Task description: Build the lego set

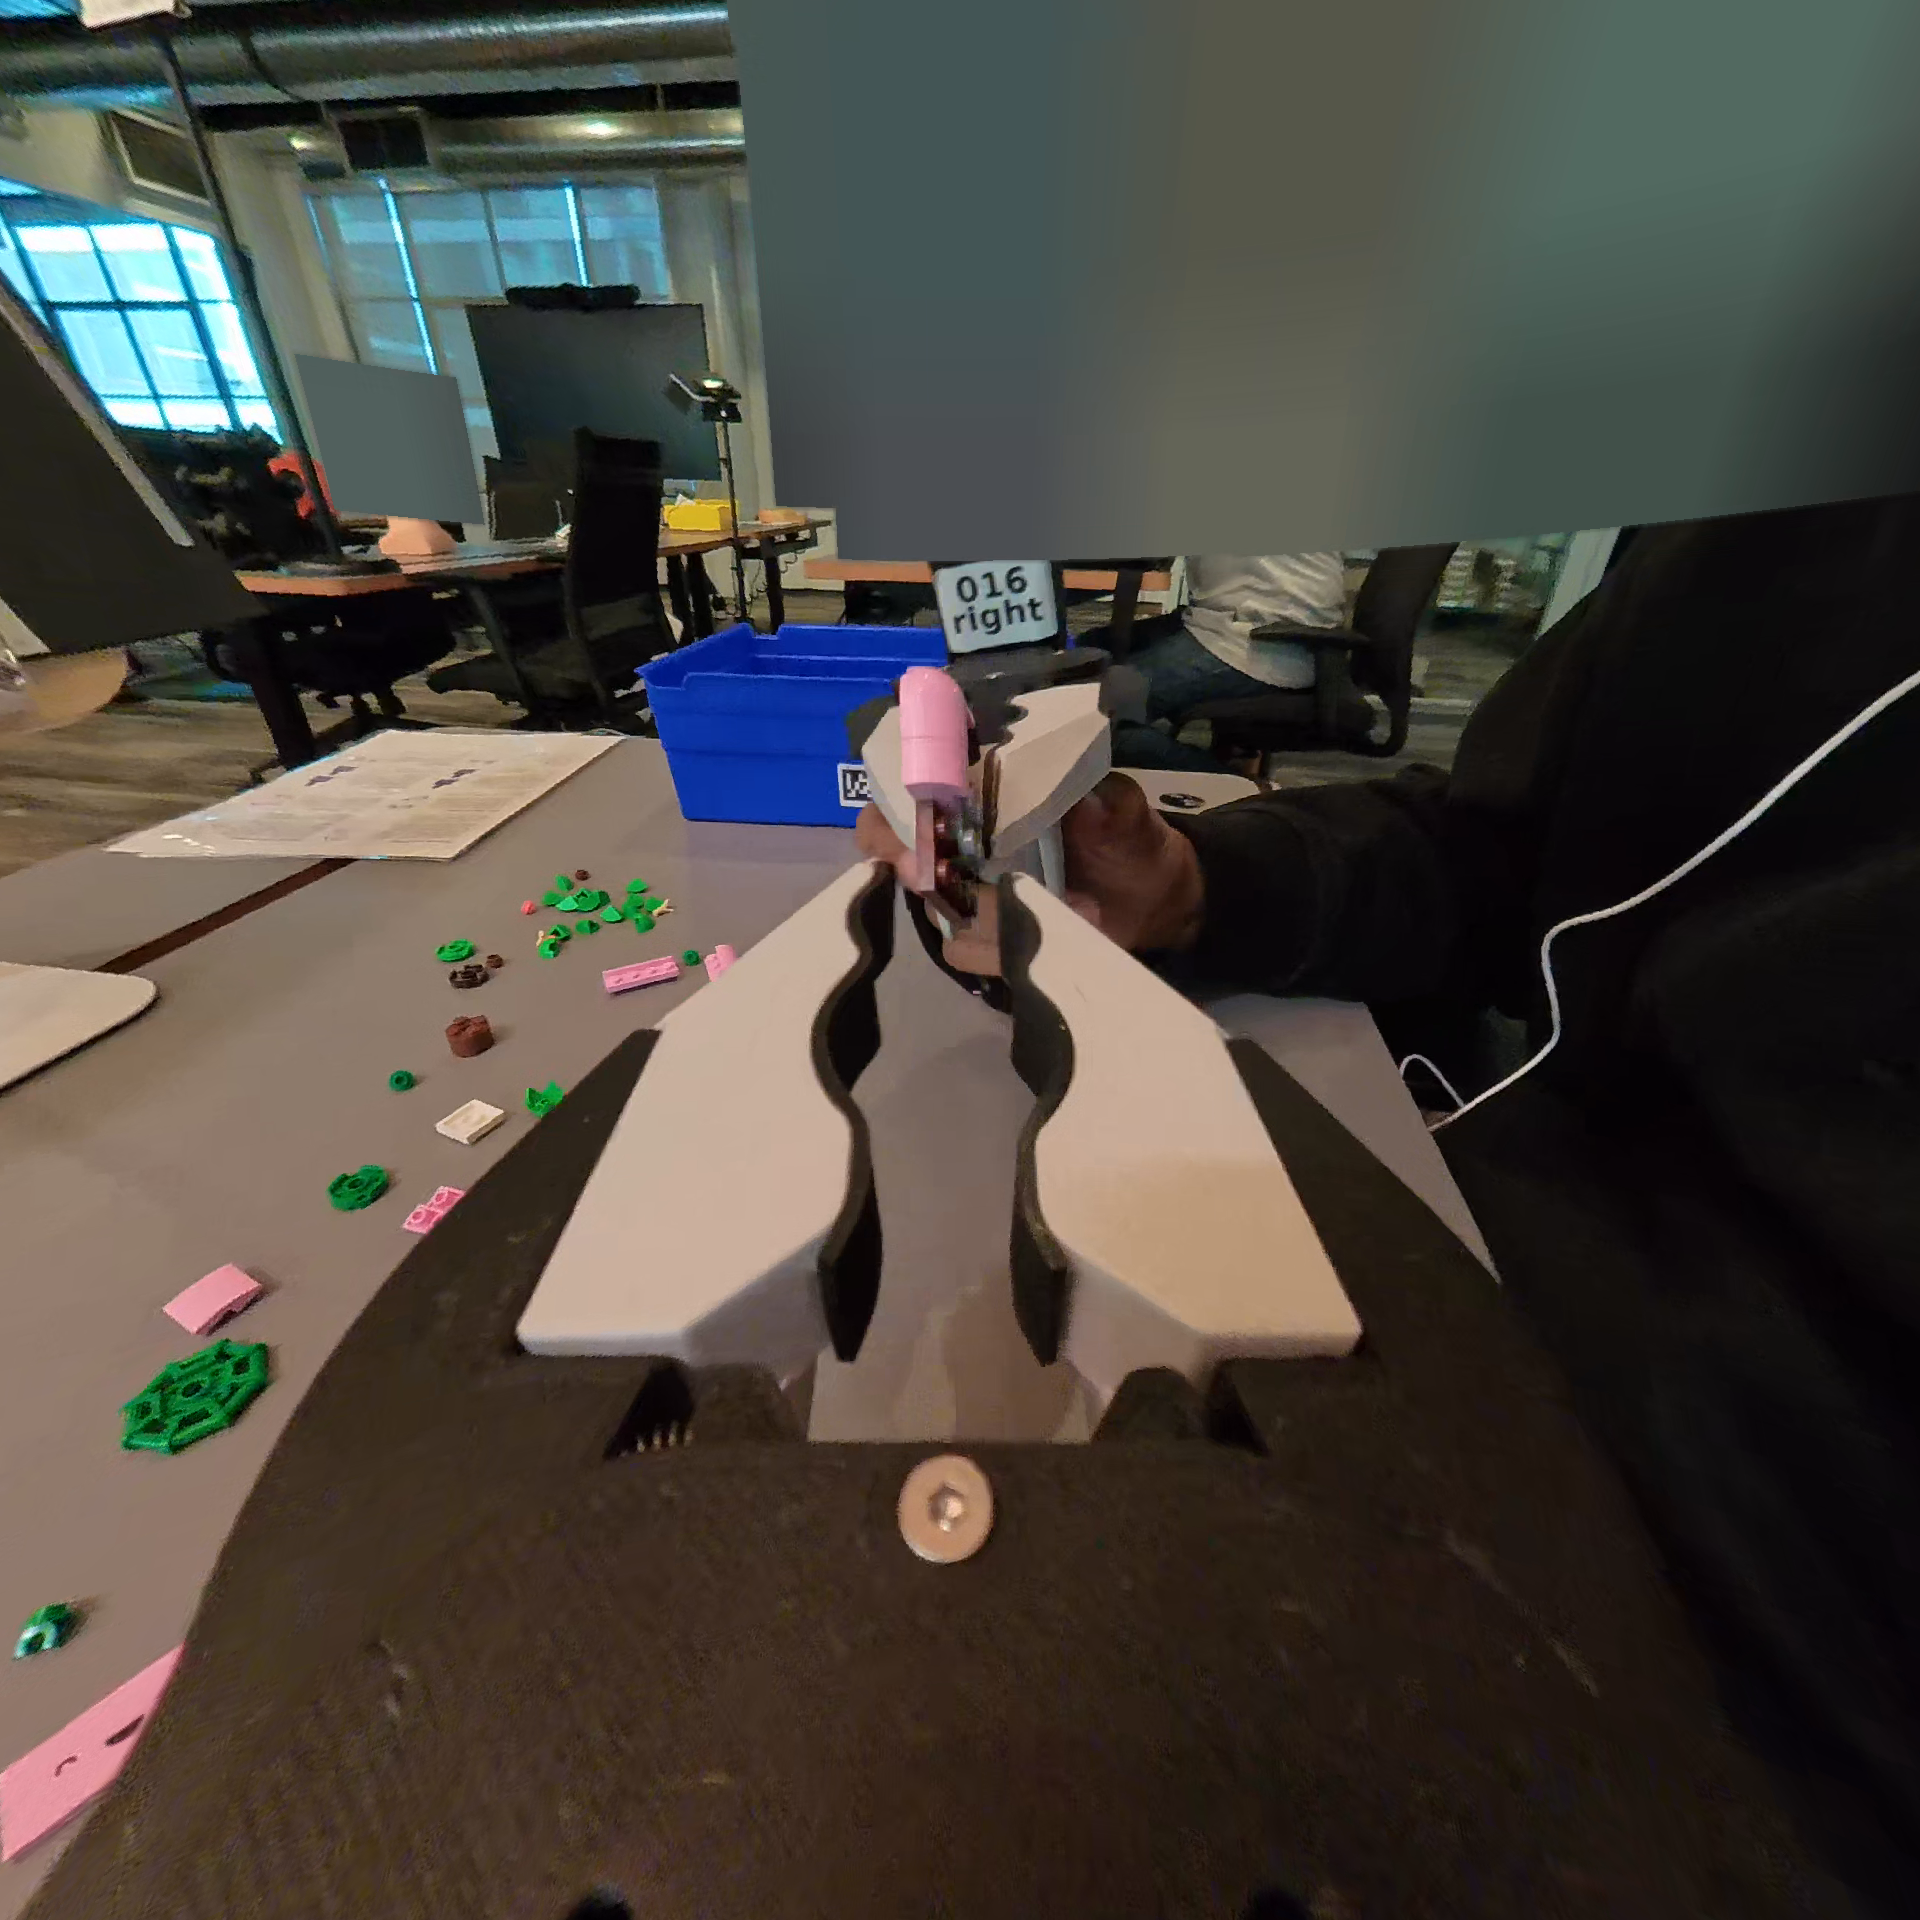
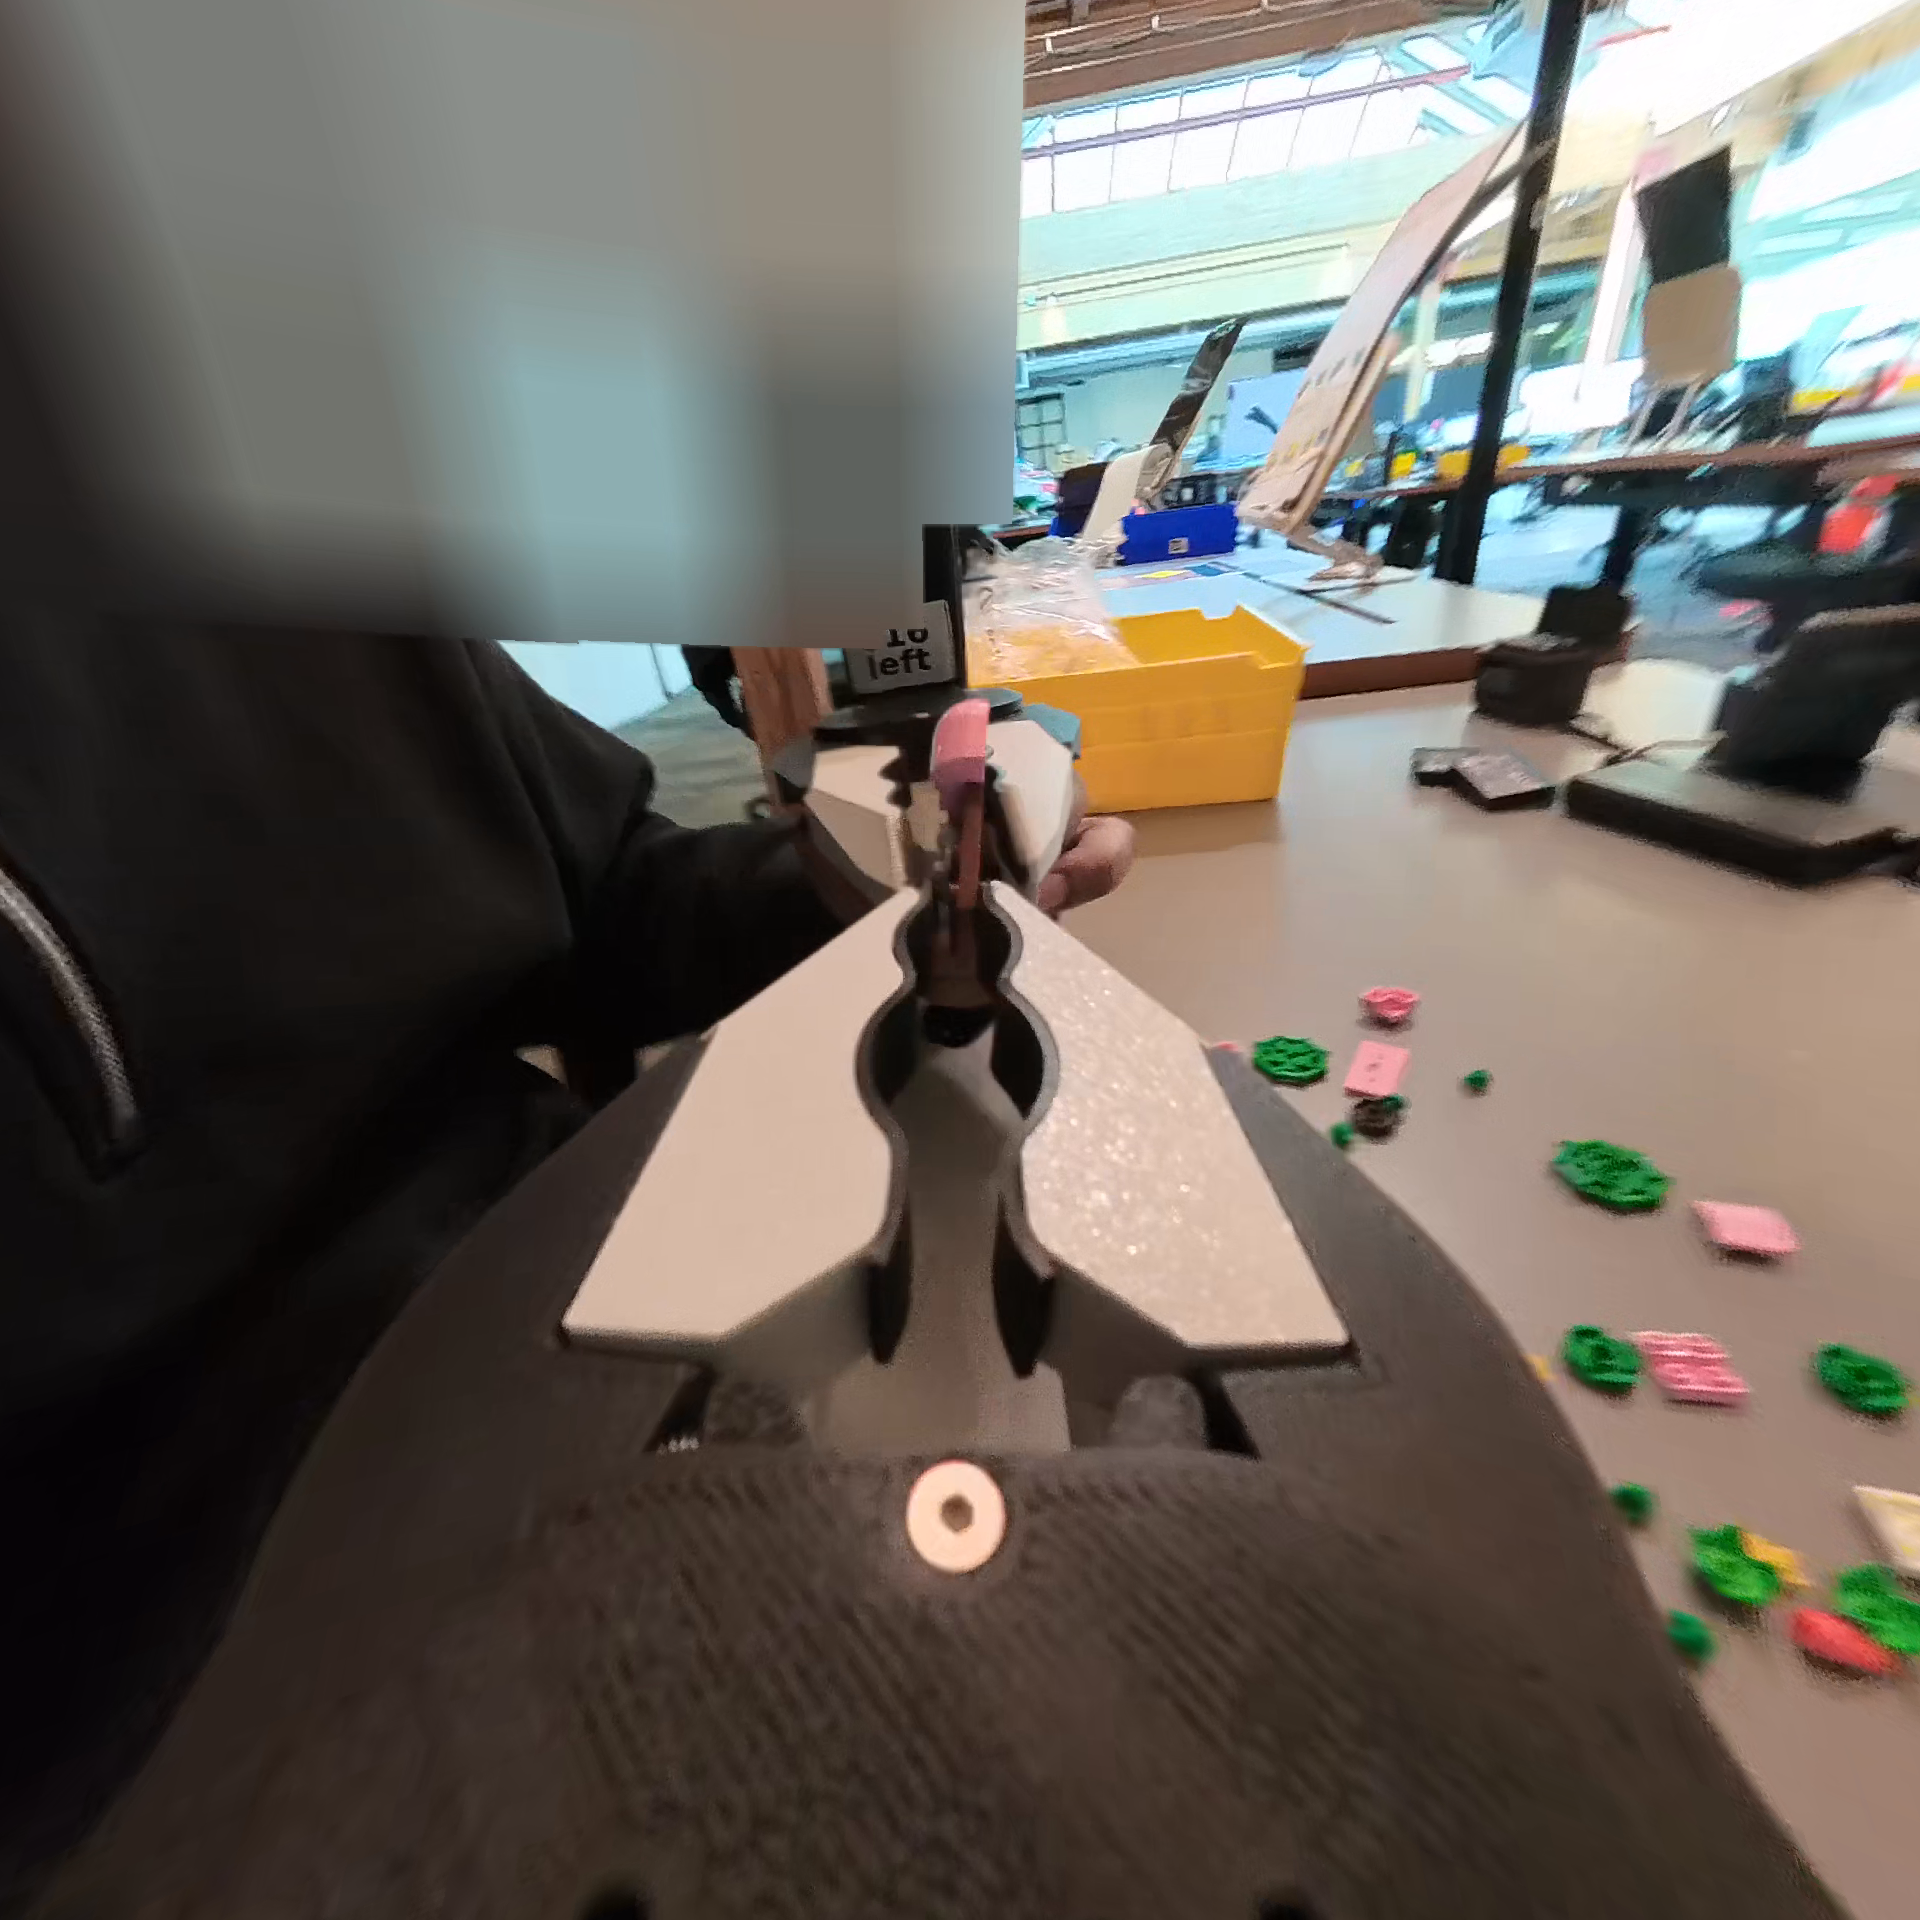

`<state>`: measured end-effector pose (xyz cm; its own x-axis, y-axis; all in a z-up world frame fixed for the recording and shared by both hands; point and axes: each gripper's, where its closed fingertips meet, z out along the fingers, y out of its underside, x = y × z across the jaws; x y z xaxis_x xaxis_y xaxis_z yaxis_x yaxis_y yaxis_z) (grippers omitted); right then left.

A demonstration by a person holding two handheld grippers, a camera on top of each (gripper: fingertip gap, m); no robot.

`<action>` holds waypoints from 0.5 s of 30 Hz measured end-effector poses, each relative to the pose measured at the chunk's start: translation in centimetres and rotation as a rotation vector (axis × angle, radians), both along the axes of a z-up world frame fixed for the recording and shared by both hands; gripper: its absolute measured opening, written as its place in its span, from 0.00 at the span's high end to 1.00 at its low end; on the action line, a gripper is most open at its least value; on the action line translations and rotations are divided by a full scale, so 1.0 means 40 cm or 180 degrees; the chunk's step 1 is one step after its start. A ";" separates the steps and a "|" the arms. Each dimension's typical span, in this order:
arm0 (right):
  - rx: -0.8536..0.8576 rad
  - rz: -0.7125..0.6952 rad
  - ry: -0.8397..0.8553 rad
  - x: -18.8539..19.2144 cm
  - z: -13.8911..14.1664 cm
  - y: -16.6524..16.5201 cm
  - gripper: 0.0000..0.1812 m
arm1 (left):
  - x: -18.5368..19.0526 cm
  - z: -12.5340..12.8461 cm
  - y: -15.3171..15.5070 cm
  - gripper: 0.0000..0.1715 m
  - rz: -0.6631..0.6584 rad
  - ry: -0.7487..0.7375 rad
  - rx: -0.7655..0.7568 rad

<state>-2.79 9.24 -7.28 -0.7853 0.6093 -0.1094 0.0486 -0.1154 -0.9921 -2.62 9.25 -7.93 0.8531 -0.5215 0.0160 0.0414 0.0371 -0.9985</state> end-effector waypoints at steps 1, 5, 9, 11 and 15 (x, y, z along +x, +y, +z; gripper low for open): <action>0.0214 -0.0126 0.0179 0.002 0.002 0.005 0.97 | 0.000 0.001 -0.001 0.87 0.0009 0.0031 0.0020; 0.1907 -0.1179 0.1111 -0.014 -0.016 0.052 0.98 | -0.010 -0.015 0.007 0.77 0.0155 0.0221 -0.0010; 0.3034 -0.1982 0.1723 -0.022 -0.005 0.072 0.98 | -0.022 -0.035 0.021 0.76 0.0328 0.0396 -0.0079; 0.3361 -0.2084 0.1841 -0.026 -0.014 0.068 0.98 | -0.033 -0.037 0.028 0.75 0.0426 0.0407 -0.0089; 0.3800 -0.2175 0.2063 -0.033 -0.029 0.064 0.98 | -0.041 -0.031 0.026 0.75 0.0436 0.0341 -0.0072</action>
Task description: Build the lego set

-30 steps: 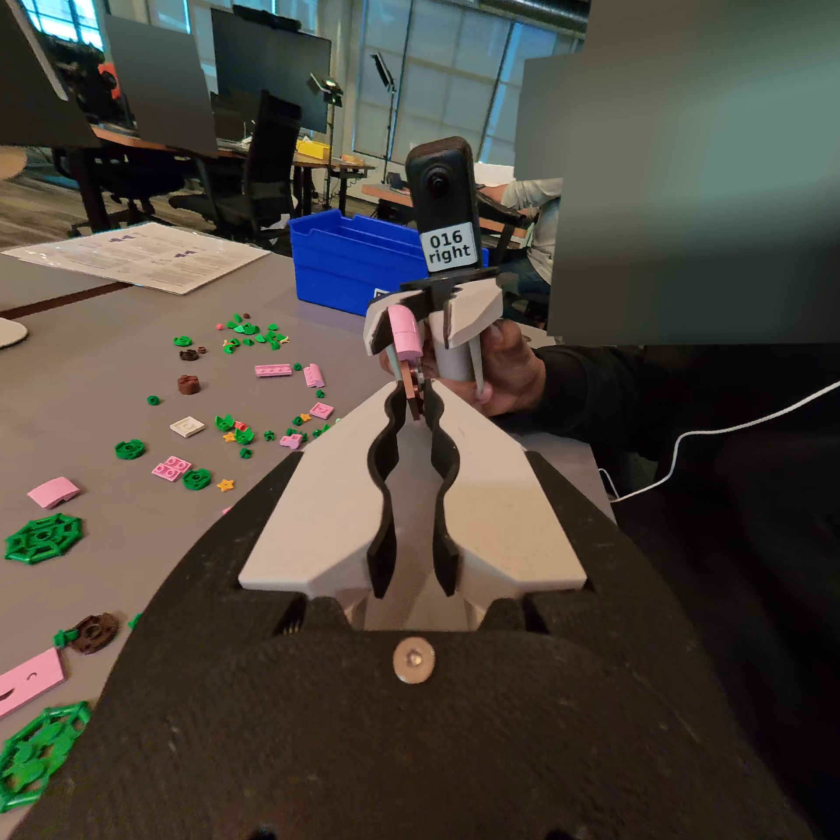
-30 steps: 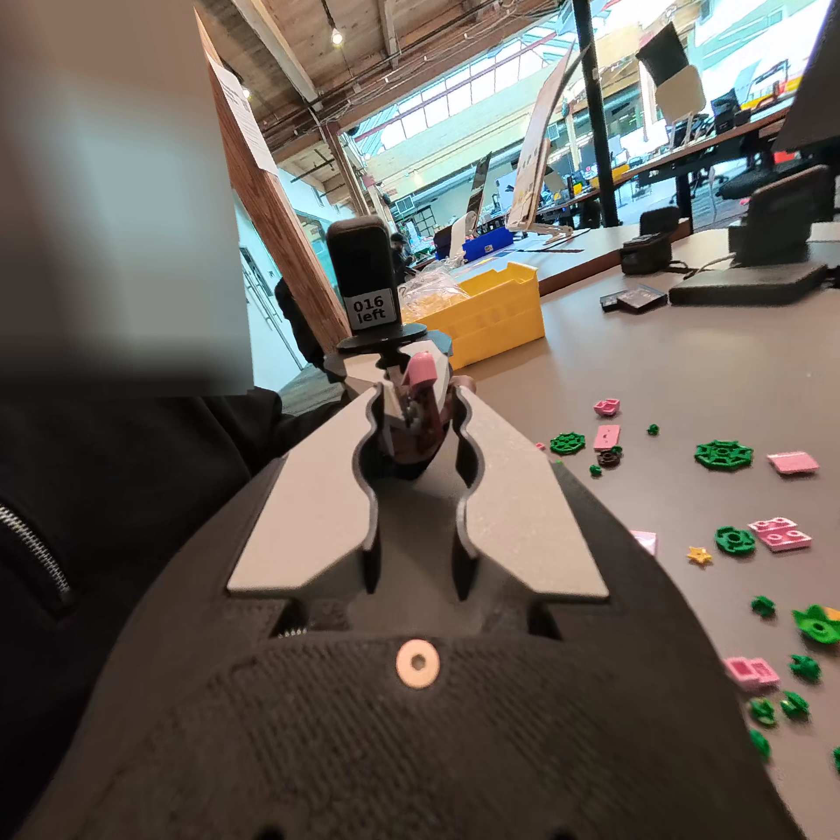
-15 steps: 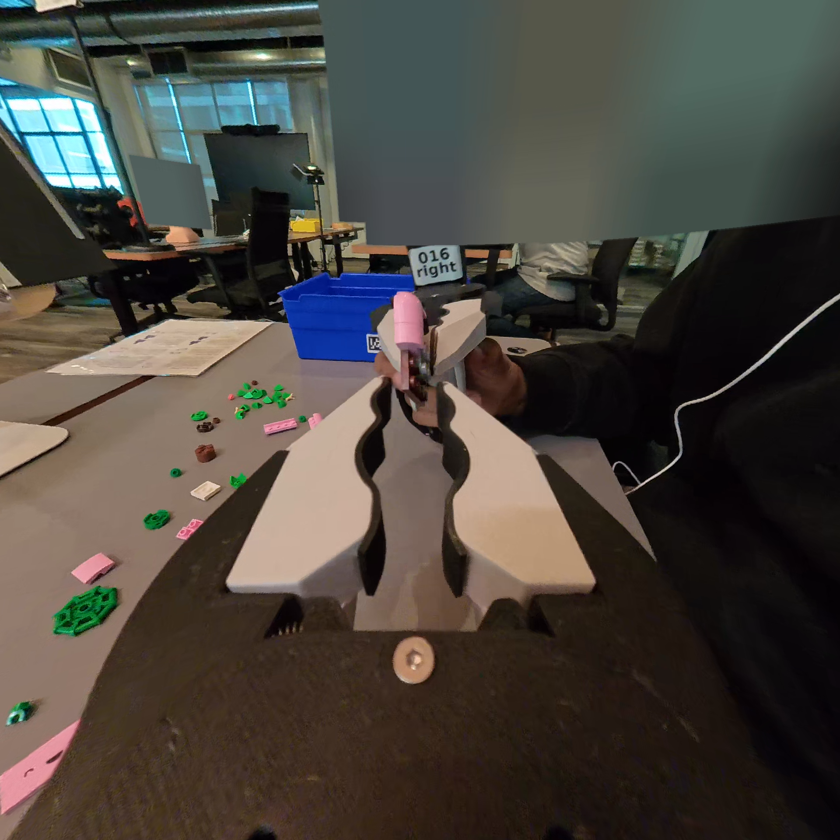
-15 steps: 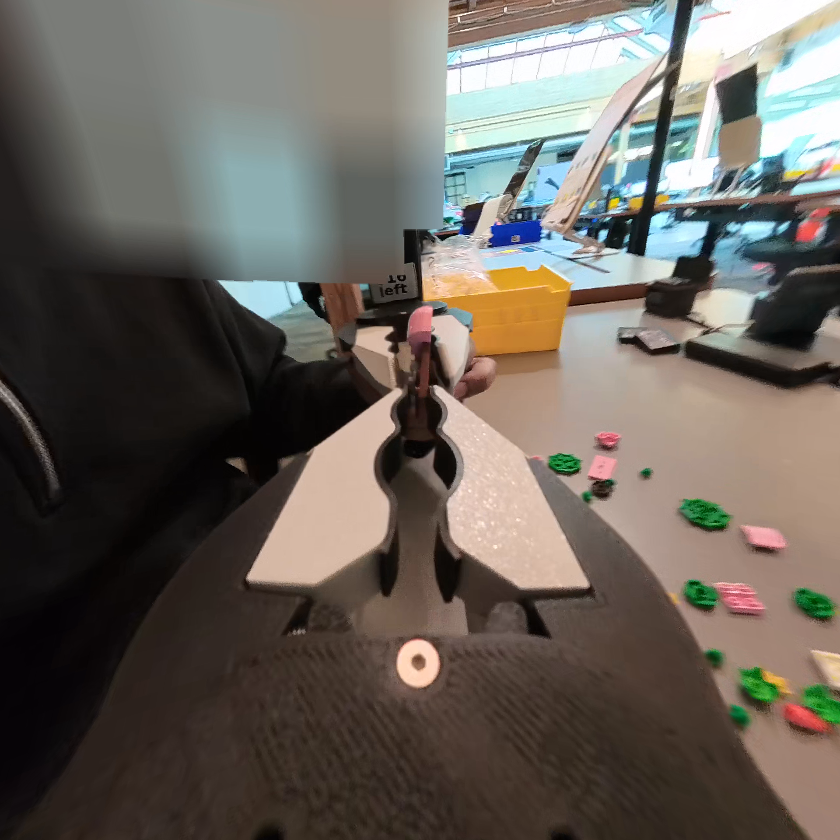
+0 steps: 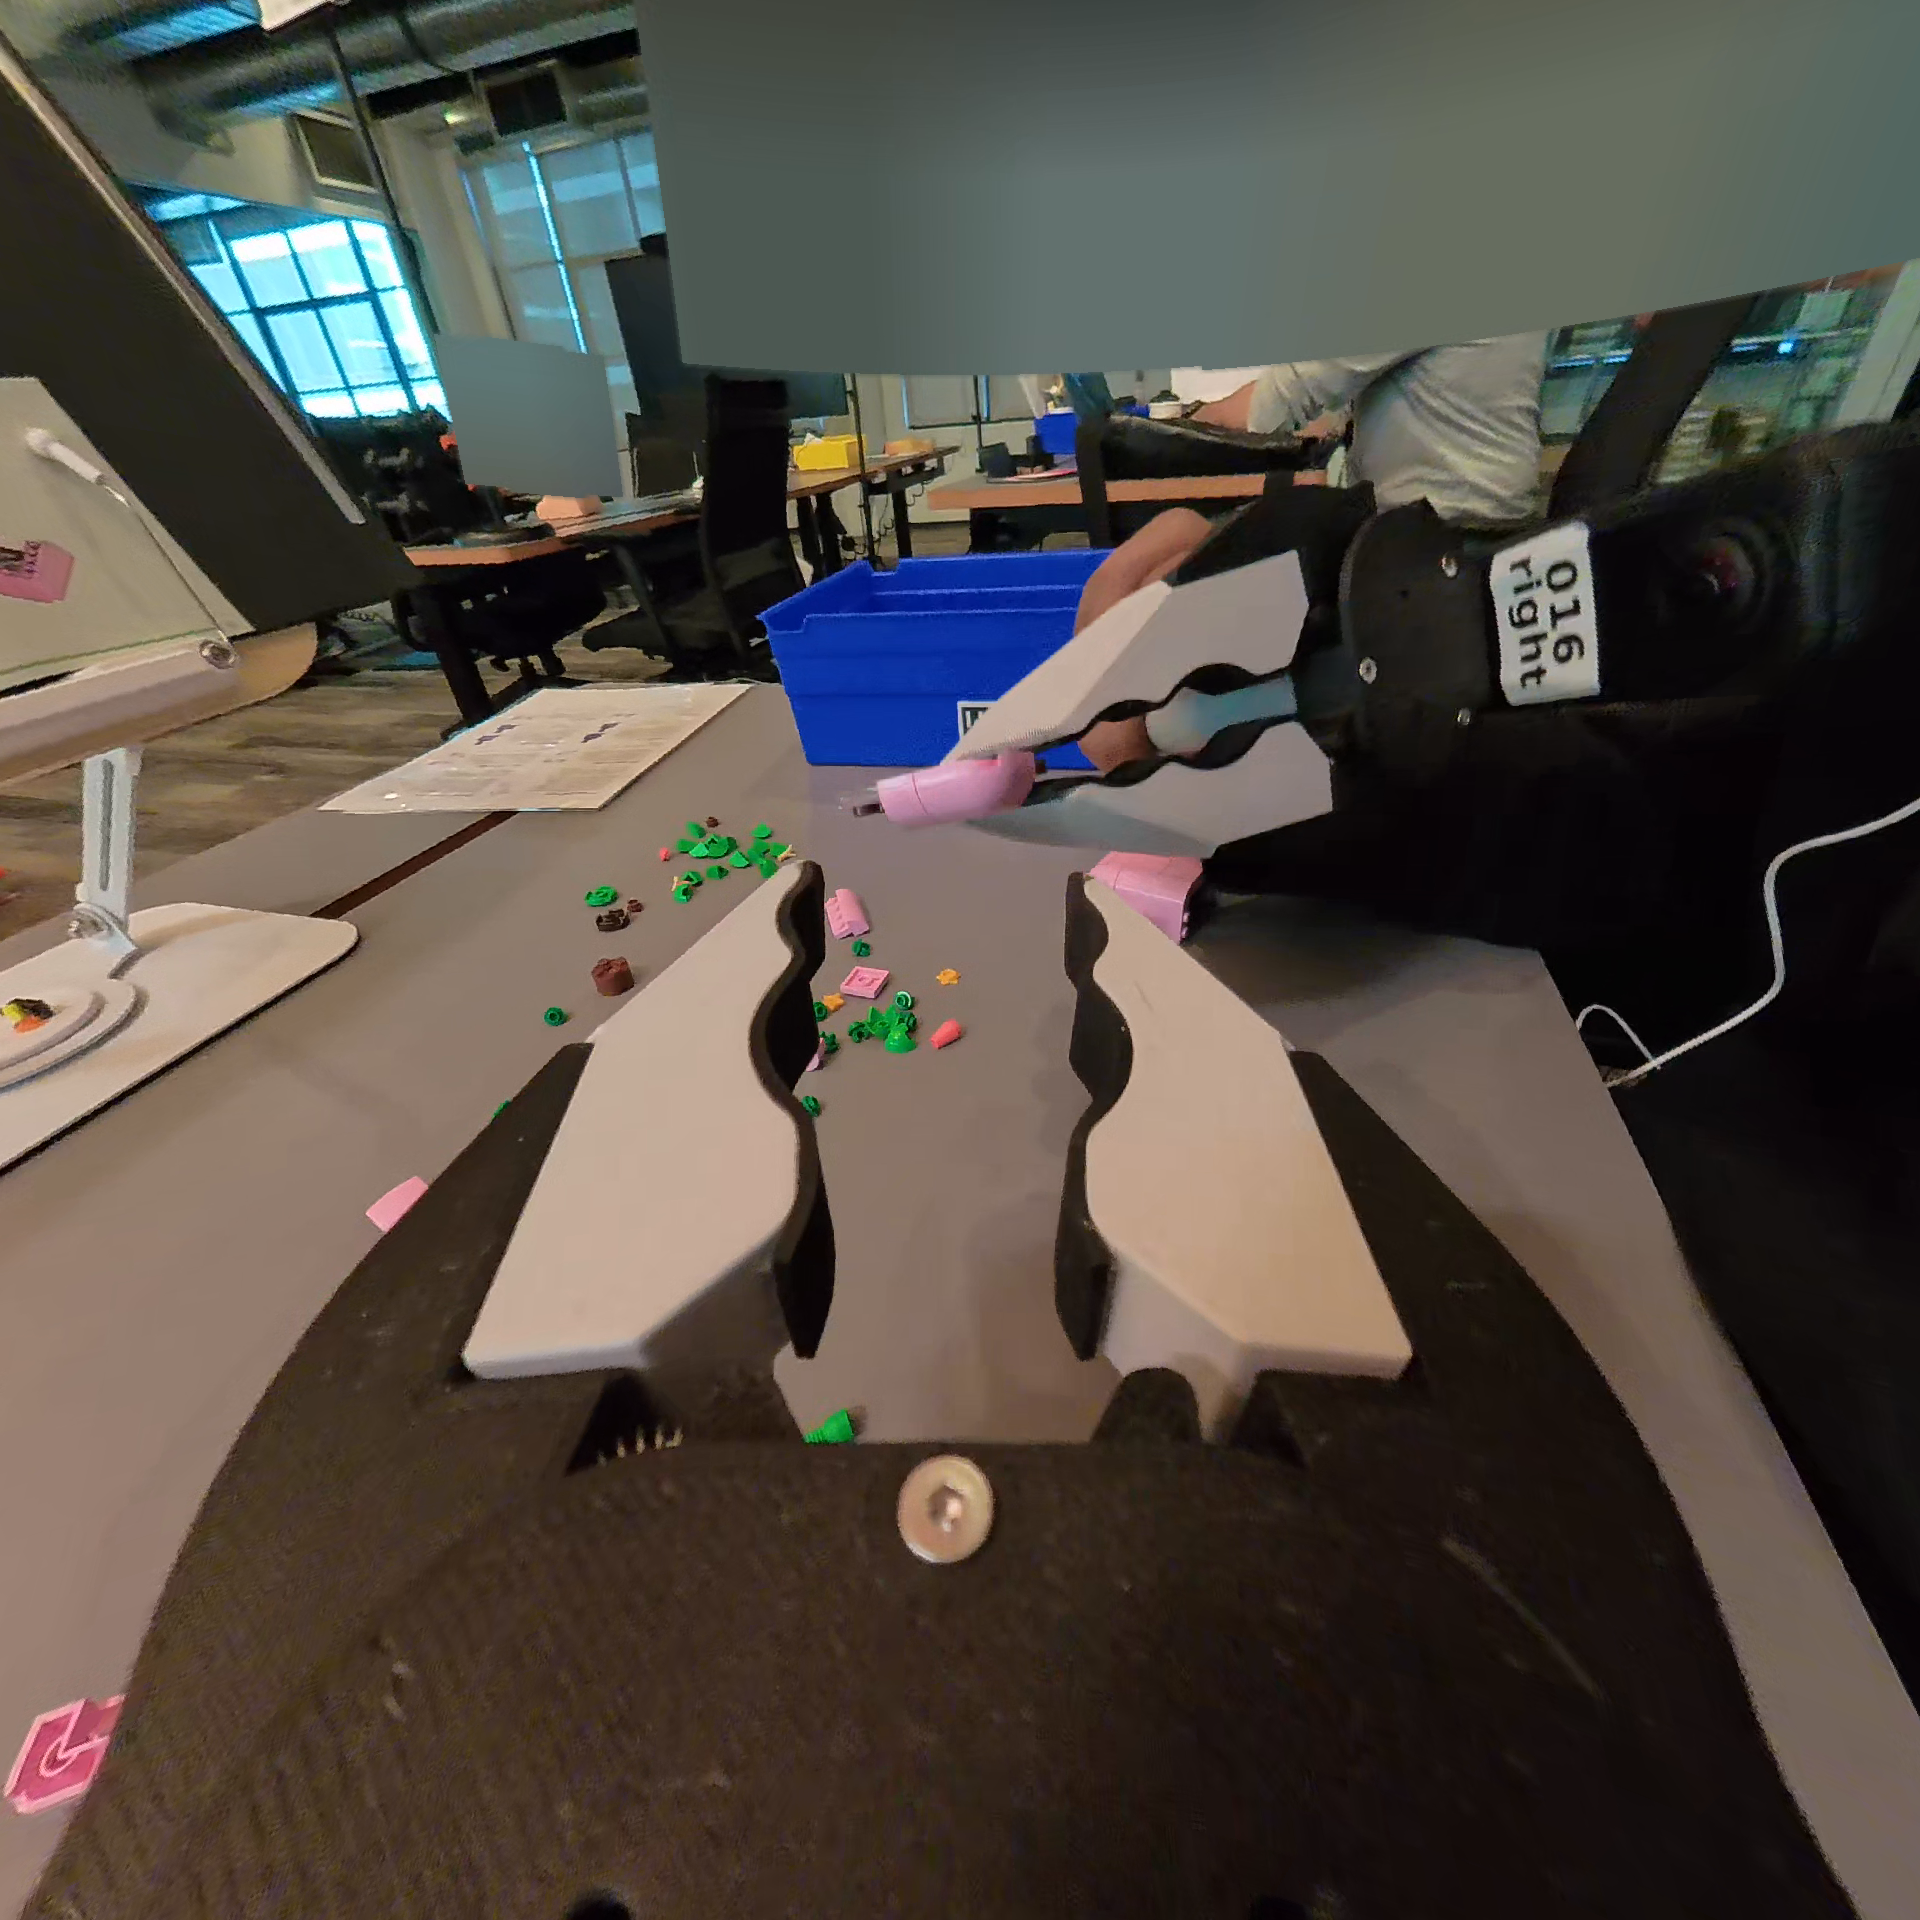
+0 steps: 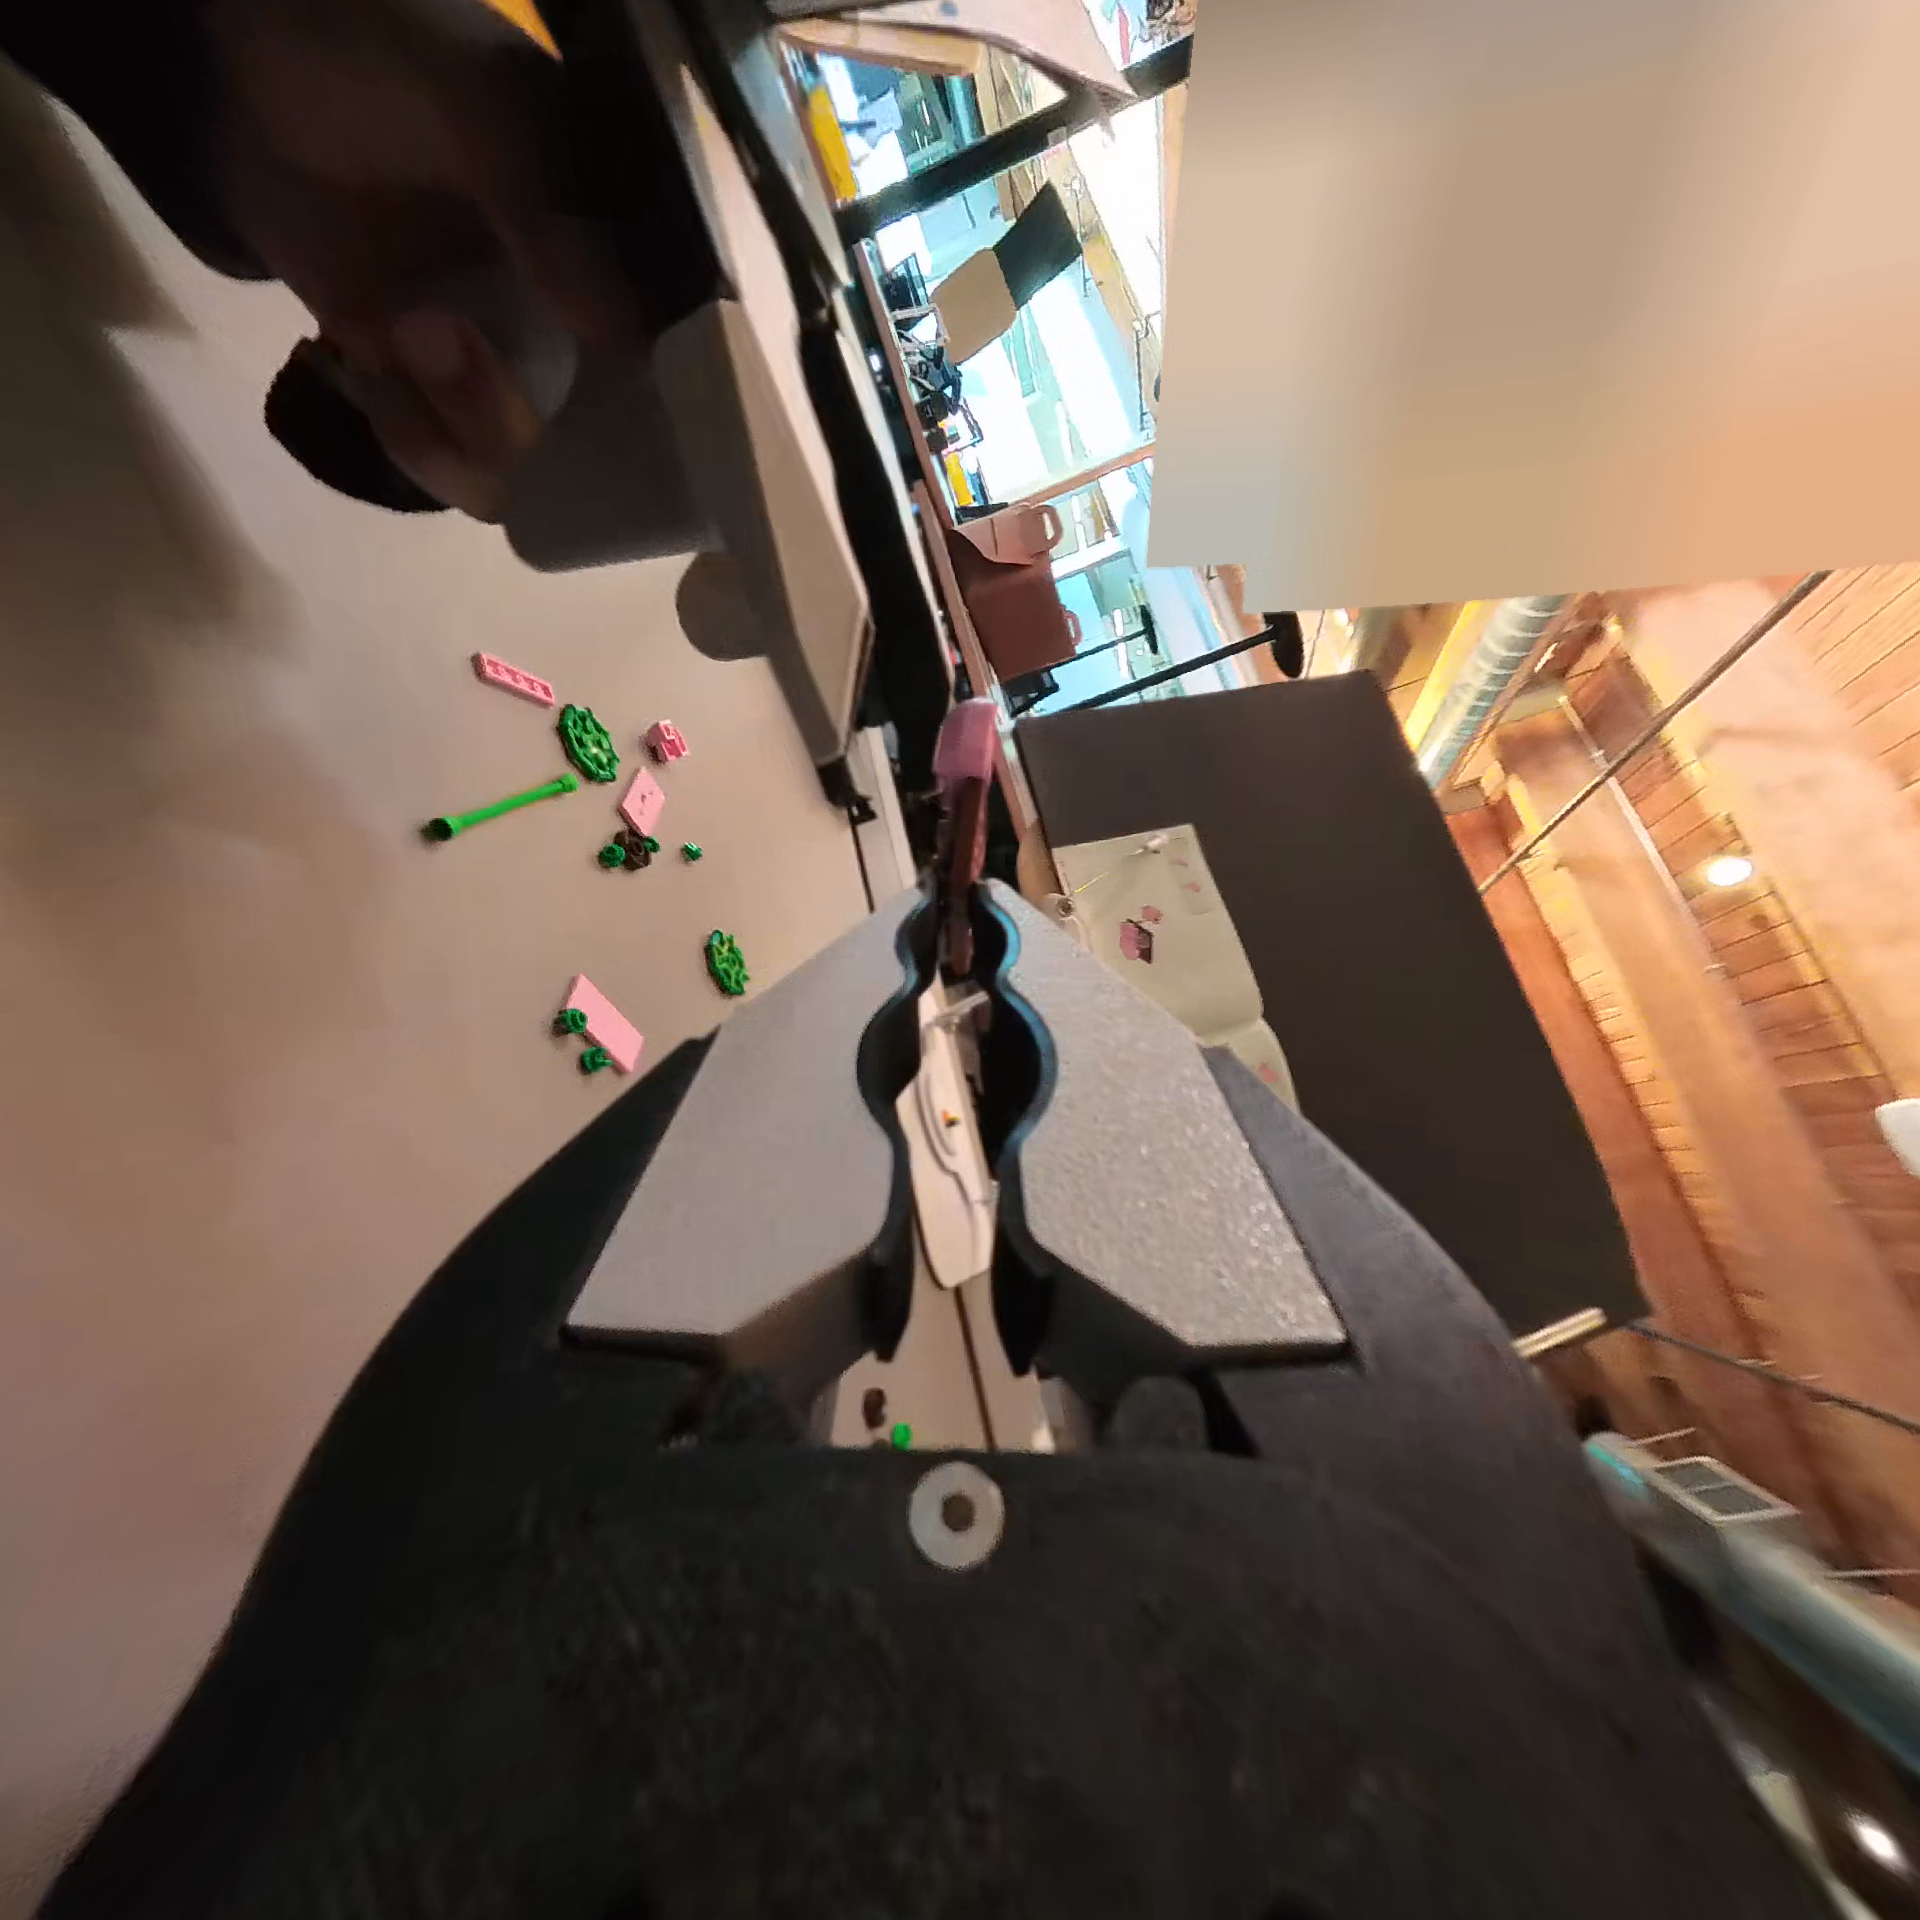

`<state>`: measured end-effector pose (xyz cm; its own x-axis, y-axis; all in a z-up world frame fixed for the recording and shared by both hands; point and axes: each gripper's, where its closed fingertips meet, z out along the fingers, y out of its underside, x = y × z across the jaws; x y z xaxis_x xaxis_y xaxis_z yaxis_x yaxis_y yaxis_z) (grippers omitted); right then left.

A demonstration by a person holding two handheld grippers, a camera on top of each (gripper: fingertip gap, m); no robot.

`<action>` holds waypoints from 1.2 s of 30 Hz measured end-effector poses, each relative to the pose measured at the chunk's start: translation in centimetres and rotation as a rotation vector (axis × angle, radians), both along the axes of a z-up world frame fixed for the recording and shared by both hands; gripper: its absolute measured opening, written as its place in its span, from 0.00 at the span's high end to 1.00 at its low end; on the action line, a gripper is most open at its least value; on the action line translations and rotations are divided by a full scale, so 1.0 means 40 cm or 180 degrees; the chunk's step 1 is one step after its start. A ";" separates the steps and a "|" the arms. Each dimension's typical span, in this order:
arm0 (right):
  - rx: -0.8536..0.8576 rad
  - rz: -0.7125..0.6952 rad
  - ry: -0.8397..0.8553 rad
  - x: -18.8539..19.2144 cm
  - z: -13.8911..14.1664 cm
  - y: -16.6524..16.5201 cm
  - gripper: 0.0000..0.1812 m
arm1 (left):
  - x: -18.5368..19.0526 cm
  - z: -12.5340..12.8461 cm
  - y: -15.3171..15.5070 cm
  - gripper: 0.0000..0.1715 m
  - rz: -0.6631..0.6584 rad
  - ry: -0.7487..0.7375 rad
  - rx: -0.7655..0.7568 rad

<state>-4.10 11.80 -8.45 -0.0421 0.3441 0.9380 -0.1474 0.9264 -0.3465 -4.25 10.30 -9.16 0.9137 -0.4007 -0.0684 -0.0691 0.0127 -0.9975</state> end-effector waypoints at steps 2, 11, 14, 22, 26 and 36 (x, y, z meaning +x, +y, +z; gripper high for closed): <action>0.0089 -0.0014 0.0030 -0.001 -0.002 -0.004 0.98 | -0.002 0.002 -0.001 0.75 0.0001 -0.0011 0.0013; -0.1246 -0.0302 -0.0411 -0.051 -0.011 0.074 0.98 | -0.052 -0.025 0.026 0.75 0.0305 -0.0250 -0.0275; -0.2288 -0.0389 -0.1453 -0.081 -0.118 0.100 0.98 | -0.107 -0.030 0.035 0.75 0.0516 -0.0560 -0.0414; -0.4474 0.0498 -0.3644 -0.022 -0.194 -0.033 0.98 | -0.237 -0.033 0.026 0.77 0.1137 -0.0874 -0.0416; -0.4250 -0.0054 -0.3963 -0.013 -0.289 -0.011 0.98 | -0.245 -0.042 0.028 0.77 0.1219 -0.0823 -0.0461; -0.3583 -0.0650 -0.3534 -0.033 -0.329 0.066 0.90 | -0.240 -0.059 0.034 0.79 0.1252 -0.0649 -0.0547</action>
<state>-5.41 14.44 -21.62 -0.3695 0.8947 -0.2509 0.7223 0.1067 -0.6833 -13.86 11.65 -11.52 0.9862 -0.0112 0.1651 0.1619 -0.1416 -0.9766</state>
